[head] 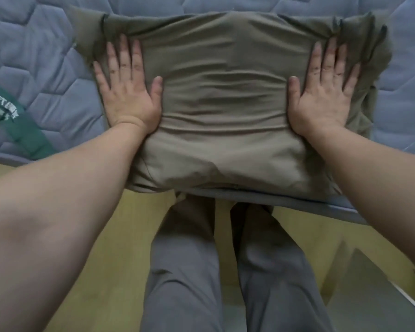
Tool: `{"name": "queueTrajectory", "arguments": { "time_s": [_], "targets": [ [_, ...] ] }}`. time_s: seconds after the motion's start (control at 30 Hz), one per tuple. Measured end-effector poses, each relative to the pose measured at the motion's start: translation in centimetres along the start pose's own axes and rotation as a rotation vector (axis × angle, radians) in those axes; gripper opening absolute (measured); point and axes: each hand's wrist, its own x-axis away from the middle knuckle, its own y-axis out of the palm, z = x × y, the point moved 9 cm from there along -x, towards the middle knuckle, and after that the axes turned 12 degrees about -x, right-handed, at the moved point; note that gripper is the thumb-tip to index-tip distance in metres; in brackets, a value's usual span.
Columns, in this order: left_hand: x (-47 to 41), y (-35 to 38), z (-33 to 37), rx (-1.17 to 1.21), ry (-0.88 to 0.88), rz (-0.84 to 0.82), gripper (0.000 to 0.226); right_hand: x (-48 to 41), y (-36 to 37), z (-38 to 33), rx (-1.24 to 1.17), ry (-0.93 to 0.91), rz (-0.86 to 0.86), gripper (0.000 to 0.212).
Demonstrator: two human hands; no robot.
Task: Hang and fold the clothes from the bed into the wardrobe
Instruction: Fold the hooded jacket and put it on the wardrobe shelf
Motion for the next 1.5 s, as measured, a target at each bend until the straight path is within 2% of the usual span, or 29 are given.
{"name": "queueTrajectory", "arguments": {
  "time_s": [0.2,0.37,0.47,0.57,0.67,0.73,0.87,0.97,1.13,1.33,1.5],
  "targets": [
    [0.3,-2.8,1.5,-0.096,-0.004,-0.04,0.071,0.7,-1.9,-1.8,-0.066,0.031,0.002,0.072],
    [8.0,-8.1,7.5,0.138,0.011,-0.035,0.065,9.2,-3.5,-10.6,-0.281,-0.148,0.012,0.065],
    [12.9,-5.9,9.6,0.173,-0.033,-0.058,0.064,12.9,0.5,-12.4,-0.307,-0.149,-0.027,0.063],
    [14.3,-0.3,9.4,0.078,-0.097,-0.116,0.069,12.8,5.8,-10.5,-0.173,-0.123,-0.134,0.065],
    [13.8,2.8,9.9,0.045,-0.049,-0.087,0.071,12.2,7.9,-9.6,-0.102,-0.151,-0.108,0.067],
    [13.4,3.0,10.1,0.041,-0.048,-0.048,0.071,11.9,7.8,-9.7,-0.11,-0.159,-0.058,0.067],
    [13.3,1.5,9.8,0.064,-0.002,-0.054,0.072,11.9,6.5,-9.4,-0.106,-0.165,-0.09,0.067],
    [13.1,2.2,7.2,0.038,0.075,-0.103,0.07,11.9,5.4,-4.8,-0.059,-0.075,-0.141,0.067],
    [11.5,4.0,-0.4,0.047,-0.036,-0.116,0.07,10.9,3.8,4.9,0.054,0.022,-0.193,0.068],
    [10.8,0.2,0.1,0.131,-0.115,0.008,0.066,10.3,1.2,3.4,-0.016,0.019,-0.129,0.068],
    [4.7,-7.1,0.9,0.212,0.005,0.253,0.045,5.6,-5.4,-1.5,-0.208,-0.136,0.068,0.064]
  ]
}}
